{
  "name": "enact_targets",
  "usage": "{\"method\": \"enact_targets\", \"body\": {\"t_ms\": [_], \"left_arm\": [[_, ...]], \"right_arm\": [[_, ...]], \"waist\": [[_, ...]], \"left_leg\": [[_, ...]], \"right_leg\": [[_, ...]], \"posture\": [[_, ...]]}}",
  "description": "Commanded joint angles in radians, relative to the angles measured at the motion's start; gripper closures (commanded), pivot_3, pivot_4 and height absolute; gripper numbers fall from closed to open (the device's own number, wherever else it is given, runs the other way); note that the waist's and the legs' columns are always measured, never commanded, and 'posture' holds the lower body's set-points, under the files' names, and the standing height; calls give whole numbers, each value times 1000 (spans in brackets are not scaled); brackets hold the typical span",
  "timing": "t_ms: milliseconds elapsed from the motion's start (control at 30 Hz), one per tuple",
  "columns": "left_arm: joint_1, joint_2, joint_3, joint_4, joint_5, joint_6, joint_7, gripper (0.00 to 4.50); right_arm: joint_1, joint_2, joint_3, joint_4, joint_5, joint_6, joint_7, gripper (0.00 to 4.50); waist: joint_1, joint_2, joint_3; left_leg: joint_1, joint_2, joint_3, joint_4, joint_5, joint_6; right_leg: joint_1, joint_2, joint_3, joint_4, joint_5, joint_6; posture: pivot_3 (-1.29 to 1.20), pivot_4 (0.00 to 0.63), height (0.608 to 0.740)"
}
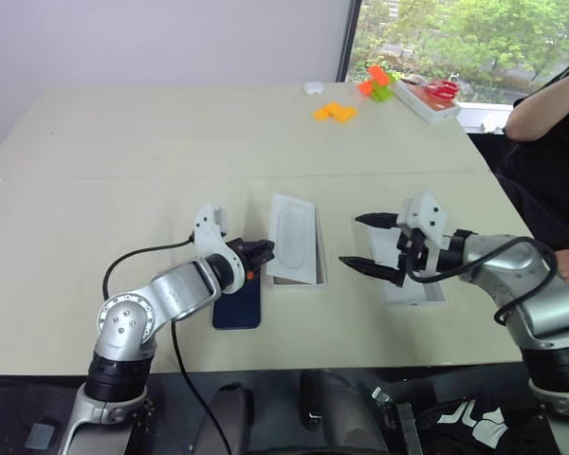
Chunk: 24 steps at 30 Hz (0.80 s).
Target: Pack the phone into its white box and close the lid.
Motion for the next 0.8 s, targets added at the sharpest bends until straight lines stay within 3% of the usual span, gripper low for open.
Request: {"method": "enact_targets", "body": {"t_ms": [33,300,400,567,633,800], "left_arm": [[-21,-6,-9,-9,12,-10,4,4437],[-18,-25,-18,-7,27,-8,14,4437],[-19,-21,-28,-10,17,3,8,3508],[-16,-8,-34,-19,-16,12,0,887],[-10,11,-18,-24,-46,13,-12,29],[-11,106,65,-55,-34,3,-113,29]], "right_arm": [[-22,-2,-18,-9,2,-20,2,0],[-31,10,-10,-14,1,-19,-2,0],[-34,14,-9,-13,-2,-20,-2,0],[-35,16,-10,-13,-4,-21,1,0],[-38,17,-10,-13,-4,-19,0,0],[-53,26,1,-24,-6,8,-21,0]], "waist": [[0,0,0],[0,0,0],[0,0,0],[0,0,0],[0,0,0],[-2,0,0]], "left_leg": [[0,0,0,0,0,0],[0,0,0,0,0,0],[0,0,0,0,0,0],[0,0,0,0,0,0],[0,0,0,0,0,0],[0,0,0,0,0,0]], "right_leg": [[0,0,0,0,0,0],[0,0,0,0,0,0],[0,0,0,0,0,0],[0,0,0,0,0,0],[0,0,0,0,0,0],[0,0,0,0,-1,-1]], "posture": [[0,150,740],[0,150,740],[0,150,740],[0,150,740],[0,150,740],[0,150,740]]}}
